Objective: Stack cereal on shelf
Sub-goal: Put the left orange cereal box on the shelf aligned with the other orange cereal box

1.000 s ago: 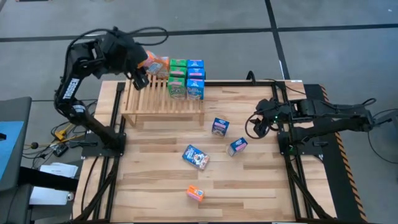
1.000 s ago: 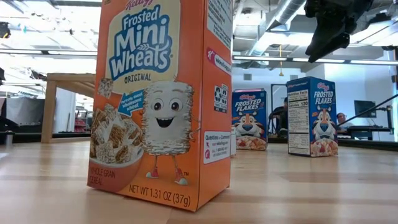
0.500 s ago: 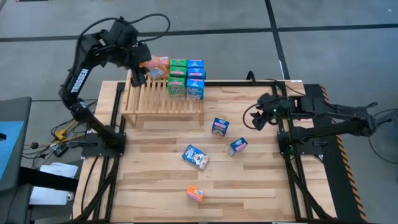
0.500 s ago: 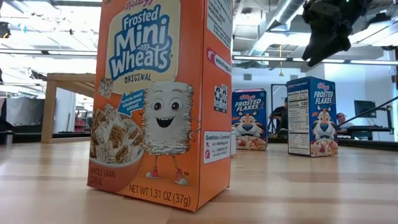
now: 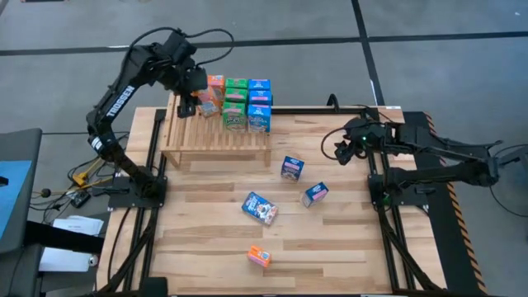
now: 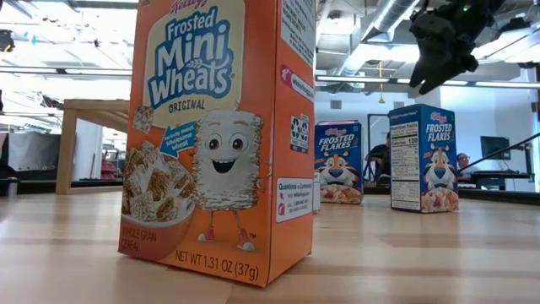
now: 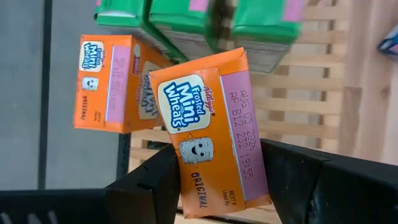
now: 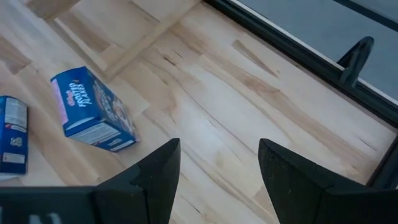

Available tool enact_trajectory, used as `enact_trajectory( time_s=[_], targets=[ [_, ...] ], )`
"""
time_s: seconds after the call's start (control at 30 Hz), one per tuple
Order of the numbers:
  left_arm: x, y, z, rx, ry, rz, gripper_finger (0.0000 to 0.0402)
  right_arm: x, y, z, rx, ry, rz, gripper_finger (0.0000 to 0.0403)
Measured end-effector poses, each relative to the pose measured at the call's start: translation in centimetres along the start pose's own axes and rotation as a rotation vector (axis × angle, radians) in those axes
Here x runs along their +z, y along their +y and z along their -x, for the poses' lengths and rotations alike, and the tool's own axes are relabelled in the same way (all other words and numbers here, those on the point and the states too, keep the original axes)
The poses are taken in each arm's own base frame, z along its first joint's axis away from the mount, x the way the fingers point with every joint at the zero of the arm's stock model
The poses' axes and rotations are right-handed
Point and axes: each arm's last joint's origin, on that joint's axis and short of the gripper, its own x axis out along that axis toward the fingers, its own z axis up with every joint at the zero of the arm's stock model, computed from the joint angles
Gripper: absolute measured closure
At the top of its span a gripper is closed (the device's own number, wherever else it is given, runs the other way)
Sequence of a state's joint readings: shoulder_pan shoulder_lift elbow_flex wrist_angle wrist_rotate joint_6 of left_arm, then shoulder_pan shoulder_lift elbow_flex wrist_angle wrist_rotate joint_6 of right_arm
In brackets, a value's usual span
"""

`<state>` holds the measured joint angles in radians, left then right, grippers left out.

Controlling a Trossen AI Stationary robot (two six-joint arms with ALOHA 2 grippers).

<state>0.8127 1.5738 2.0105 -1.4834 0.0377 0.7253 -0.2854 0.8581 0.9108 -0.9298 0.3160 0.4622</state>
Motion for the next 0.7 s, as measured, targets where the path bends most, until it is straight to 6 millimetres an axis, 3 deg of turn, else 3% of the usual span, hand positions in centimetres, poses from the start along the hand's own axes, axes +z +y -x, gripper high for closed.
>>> enact_trajectory(
  time_s=[0.2, 0.7],
  targets=[
    [0.2, 0.4, -2.0, 0.007, -0.027, -0.062, 0.0223, 0.1, -0.2, -0.1, -0.012, 0.0, -0.013, 0.0163],
    [0.4, 1.5, -4.5, 0.0, 0.053, -0.118, 0.0223, 0.1, -0.3, -0.1, -0.012, 0.004, 0.014, 0.0163]
  ],
)
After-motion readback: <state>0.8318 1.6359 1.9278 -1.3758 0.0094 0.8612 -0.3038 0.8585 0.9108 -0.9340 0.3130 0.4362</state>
